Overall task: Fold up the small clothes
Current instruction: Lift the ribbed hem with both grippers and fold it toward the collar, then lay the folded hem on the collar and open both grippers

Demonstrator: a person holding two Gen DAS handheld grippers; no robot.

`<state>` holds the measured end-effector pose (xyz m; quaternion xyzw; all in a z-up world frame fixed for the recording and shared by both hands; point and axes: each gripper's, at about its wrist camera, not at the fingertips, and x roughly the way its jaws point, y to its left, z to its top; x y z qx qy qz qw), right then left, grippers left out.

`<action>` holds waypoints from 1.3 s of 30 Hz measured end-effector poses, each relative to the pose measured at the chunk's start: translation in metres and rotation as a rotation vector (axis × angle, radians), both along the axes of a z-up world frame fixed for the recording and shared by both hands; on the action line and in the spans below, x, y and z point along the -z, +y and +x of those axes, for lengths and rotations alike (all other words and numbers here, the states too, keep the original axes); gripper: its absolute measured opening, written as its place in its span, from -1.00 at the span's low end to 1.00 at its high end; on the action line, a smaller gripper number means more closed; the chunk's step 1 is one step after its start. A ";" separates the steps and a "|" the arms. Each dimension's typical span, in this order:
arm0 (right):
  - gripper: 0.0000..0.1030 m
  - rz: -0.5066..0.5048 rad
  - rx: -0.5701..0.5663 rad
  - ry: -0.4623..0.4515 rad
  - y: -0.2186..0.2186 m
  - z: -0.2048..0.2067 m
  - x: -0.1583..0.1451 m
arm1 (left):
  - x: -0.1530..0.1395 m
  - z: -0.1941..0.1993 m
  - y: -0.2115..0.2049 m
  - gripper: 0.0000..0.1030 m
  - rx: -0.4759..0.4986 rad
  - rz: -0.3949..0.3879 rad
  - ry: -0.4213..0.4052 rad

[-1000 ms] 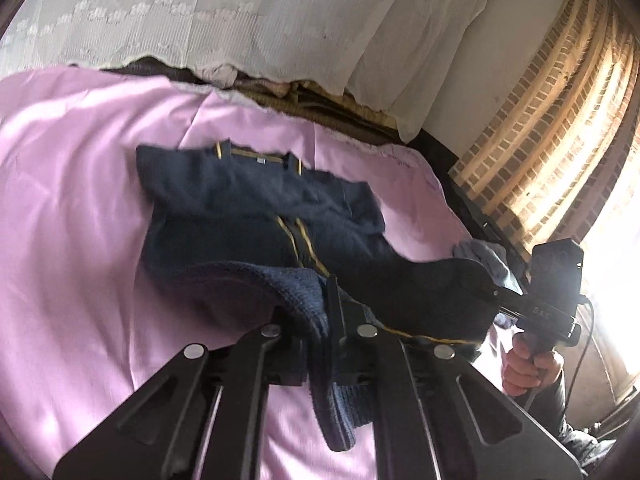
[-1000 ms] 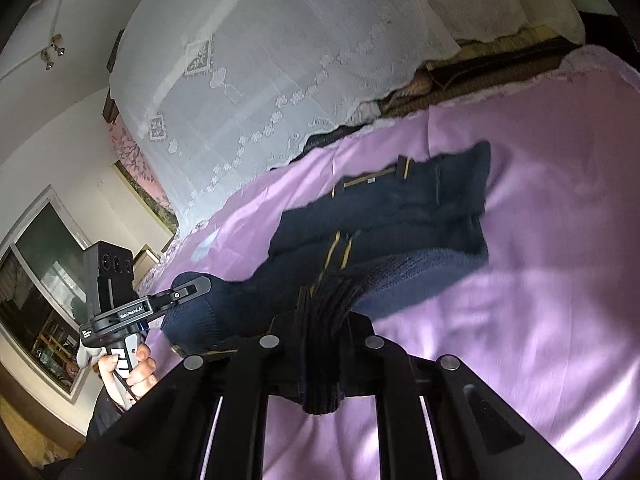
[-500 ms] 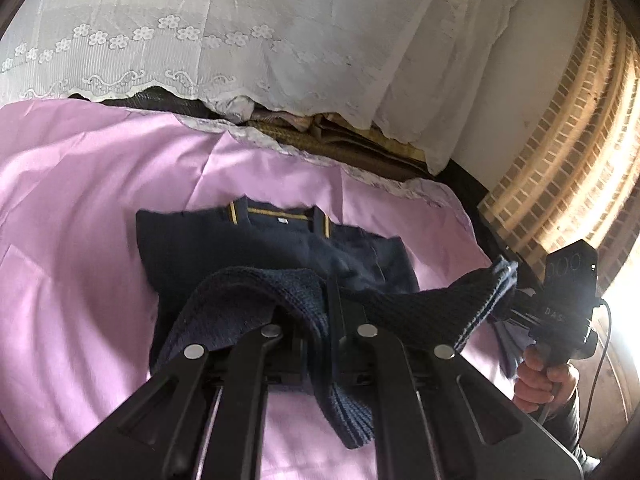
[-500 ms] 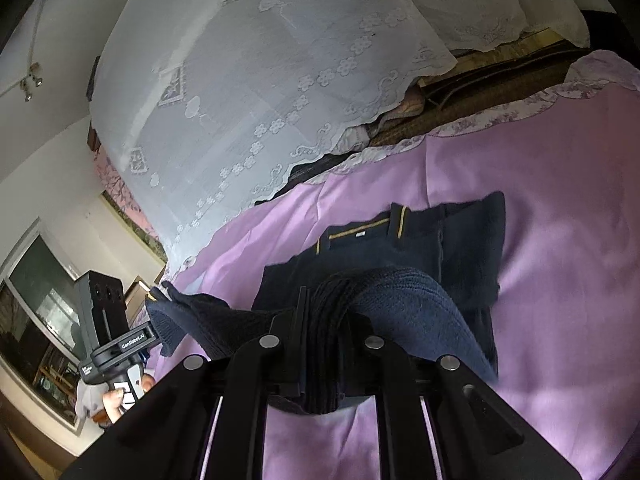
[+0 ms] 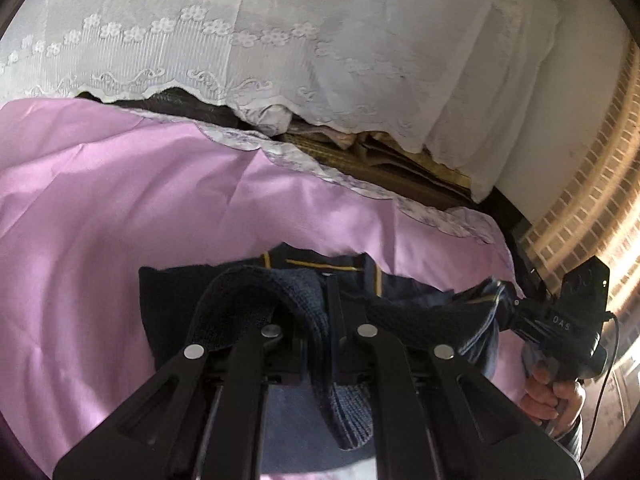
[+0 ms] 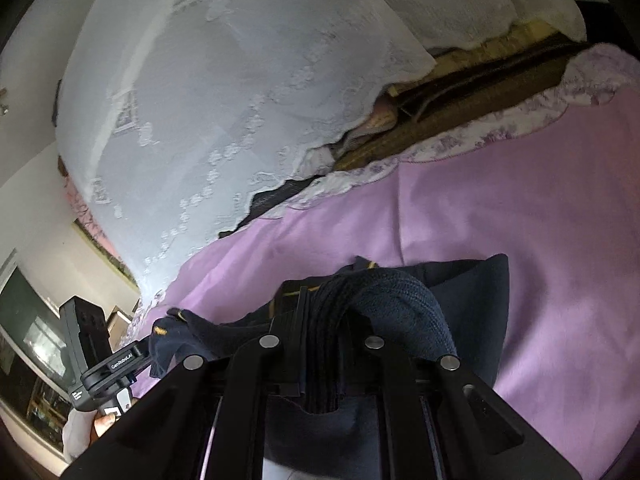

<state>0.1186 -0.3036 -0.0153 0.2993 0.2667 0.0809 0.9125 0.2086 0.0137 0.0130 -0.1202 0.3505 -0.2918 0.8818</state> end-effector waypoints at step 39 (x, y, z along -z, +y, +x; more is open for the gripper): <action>-0.18 -0.022 0.076 -0.026 -0.005 0.029 0.028 | 0.018 0.005 0.017 0.25 -0.102 0.012 -0.069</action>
